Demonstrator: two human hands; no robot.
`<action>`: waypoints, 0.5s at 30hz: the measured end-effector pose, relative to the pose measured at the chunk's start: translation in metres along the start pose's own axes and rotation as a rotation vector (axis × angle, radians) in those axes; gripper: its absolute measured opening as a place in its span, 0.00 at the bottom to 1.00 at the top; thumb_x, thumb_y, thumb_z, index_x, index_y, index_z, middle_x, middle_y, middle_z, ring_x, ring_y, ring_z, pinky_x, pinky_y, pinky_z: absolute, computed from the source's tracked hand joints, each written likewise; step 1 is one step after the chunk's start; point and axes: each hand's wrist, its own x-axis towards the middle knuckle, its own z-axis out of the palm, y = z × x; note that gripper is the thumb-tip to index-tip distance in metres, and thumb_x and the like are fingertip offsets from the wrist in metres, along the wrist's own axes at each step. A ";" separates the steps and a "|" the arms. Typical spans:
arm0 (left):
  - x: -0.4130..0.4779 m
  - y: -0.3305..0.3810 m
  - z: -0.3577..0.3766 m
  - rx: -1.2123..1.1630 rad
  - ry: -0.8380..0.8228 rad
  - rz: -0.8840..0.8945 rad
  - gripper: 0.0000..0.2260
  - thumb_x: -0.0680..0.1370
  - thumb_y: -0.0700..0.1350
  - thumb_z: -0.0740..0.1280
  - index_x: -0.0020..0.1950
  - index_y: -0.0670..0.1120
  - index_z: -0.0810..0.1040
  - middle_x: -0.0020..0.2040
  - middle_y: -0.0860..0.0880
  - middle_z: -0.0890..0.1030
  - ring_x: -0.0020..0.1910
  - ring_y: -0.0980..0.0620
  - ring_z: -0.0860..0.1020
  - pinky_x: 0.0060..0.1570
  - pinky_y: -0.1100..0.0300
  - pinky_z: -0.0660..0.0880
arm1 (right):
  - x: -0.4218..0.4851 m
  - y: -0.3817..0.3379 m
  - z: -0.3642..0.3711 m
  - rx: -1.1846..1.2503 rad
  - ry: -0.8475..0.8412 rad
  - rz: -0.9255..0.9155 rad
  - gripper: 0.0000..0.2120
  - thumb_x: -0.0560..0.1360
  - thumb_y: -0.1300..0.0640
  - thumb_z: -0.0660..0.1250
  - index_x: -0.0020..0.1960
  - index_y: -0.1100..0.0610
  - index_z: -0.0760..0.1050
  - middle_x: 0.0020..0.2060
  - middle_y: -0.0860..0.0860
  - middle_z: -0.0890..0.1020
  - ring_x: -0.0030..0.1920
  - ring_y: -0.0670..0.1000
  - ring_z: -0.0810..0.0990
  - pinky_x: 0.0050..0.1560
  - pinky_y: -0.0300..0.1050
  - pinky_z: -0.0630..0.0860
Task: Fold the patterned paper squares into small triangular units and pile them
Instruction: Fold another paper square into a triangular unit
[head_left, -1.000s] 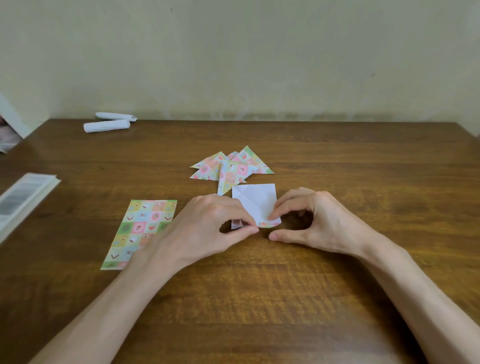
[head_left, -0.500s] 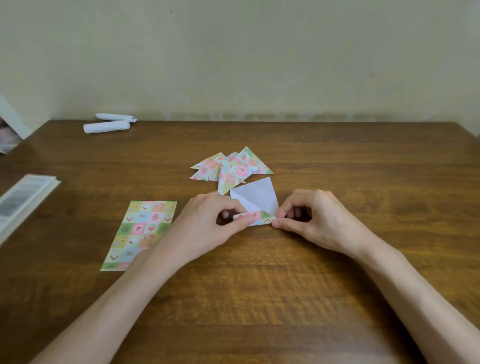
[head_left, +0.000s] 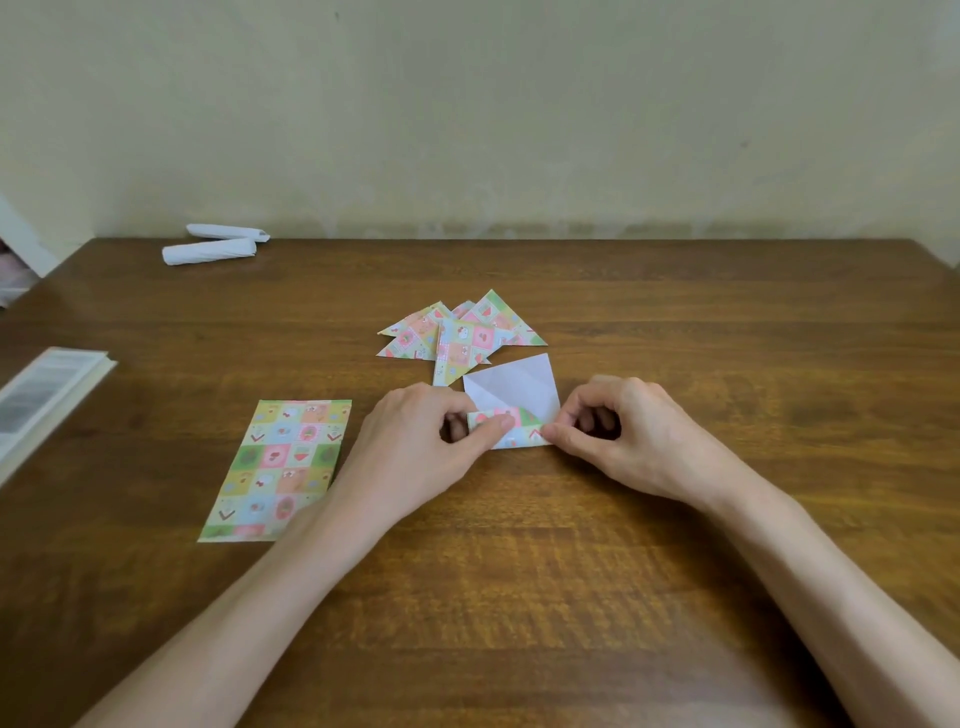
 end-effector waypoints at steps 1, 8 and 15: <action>0.000 -0.001 -0.001 -0.002 -0.012 0.002 0.26 0.75 0.69 0.67 0.32 0.47 0.75 0.29 0.55 0.74 0.39 0.56 0.74 0.35 0.60 0.65 | 0.000 0.000 0.000 -0.011 0.009 0.014 0.11 0.75 0.41 0.74 0.38 0.47 0.80 0.38 0.44 0.79 0.39 0.44 0.75 0.38 0.34 0.68; 0.001 -0.005 -0.002 0.009 -0.025 -0.042 0.17 0.76 0.64 0.69 0.34 0.55 0.79 0.37 0.56 0.78 0.46 0.57 0.73 0.42 0.60 0.66 | 0.000 -0.005 0.003 -0.037 0.012 0.085 0.13 0.75 0.40 0.73 0.38 0.47 0.79 0.40 0.45 0.80 0.39 0.45 0.76 0.42 0.41 0.70; 0.002 -0.002 -0.003 0.050 -0.029 -0.076 0.17 0.75 0.65 0.72 0.32 0.57 0.77 0.36 0.57 0.76 0.45 0.58 0.72 0.45 0.57 0.66 | -0.002 -0.016 0.005 -0.096 0.001 0.159 0.13 0.77 0.39 0.70 0.40 0.46 0.77 0.42 0.44 0.77 0.44 0.45 0.75 0.46 0.46 0.72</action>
